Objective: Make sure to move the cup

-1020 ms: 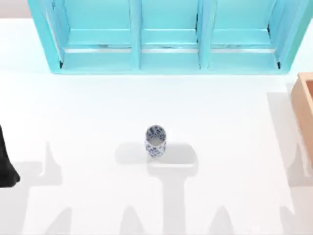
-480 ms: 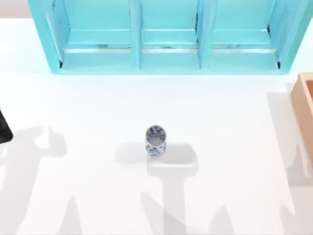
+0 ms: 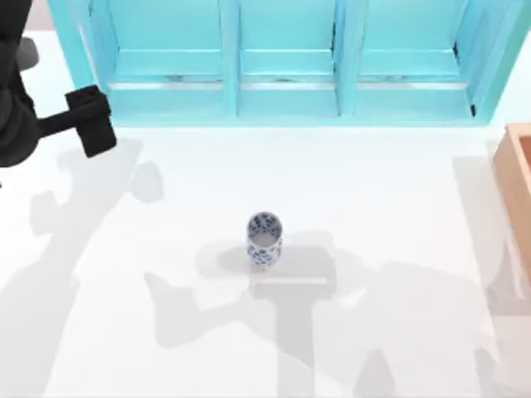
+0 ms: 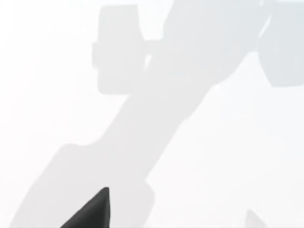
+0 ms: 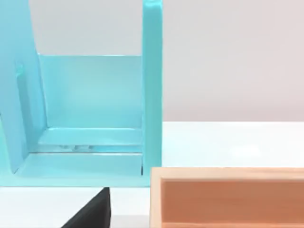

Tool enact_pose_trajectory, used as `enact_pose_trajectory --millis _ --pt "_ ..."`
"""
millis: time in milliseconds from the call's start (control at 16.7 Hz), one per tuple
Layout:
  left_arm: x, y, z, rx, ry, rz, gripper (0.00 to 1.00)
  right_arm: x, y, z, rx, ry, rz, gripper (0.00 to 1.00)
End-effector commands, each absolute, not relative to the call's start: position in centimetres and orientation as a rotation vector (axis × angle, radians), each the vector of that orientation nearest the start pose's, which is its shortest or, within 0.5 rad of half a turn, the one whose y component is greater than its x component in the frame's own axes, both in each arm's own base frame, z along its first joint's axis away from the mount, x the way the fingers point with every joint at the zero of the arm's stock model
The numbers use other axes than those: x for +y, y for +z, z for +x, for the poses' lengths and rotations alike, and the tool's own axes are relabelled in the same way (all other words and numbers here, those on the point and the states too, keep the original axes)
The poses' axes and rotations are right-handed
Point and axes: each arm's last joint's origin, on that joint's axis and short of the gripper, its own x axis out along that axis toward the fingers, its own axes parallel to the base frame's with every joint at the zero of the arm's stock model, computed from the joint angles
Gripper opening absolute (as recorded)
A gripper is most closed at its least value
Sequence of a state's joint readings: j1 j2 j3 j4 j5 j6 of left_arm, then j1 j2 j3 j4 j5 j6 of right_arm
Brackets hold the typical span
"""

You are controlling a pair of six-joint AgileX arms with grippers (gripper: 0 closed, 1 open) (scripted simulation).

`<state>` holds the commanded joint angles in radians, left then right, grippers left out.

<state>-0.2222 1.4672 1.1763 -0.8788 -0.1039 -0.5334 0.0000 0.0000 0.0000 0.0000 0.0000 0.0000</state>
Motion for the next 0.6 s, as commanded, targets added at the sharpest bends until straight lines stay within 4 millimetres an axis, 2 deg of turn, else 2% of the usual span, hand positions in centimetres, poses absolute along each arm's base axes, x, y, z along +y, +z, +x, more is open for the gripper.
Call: enact_pose_trajectory --millis 120,300,420,600 --pt "-8.6 25.4 31.2 1.268 0.217 -0.255 1.0 -0.1 16.0 10.6 0.0 0.0 0.0 1.0" --pt "-13.6 24.4 34.1 1.411 0.204 -0.19 1.0 -0.1 16.0 10.6 0.0 0.0 0.0 1.0" --pt "-17.3 23.6 35.2 1.483 0.181 -0.138 1.0 -0.1 16.0 10.6 0.0 0.0 0.0 1.0" --pt "-22.5 23.1 35.4 1.545 0.118 -0.067 1.0 -0.1 16.0 10.6 0.0 0.0 0.0 1.0"
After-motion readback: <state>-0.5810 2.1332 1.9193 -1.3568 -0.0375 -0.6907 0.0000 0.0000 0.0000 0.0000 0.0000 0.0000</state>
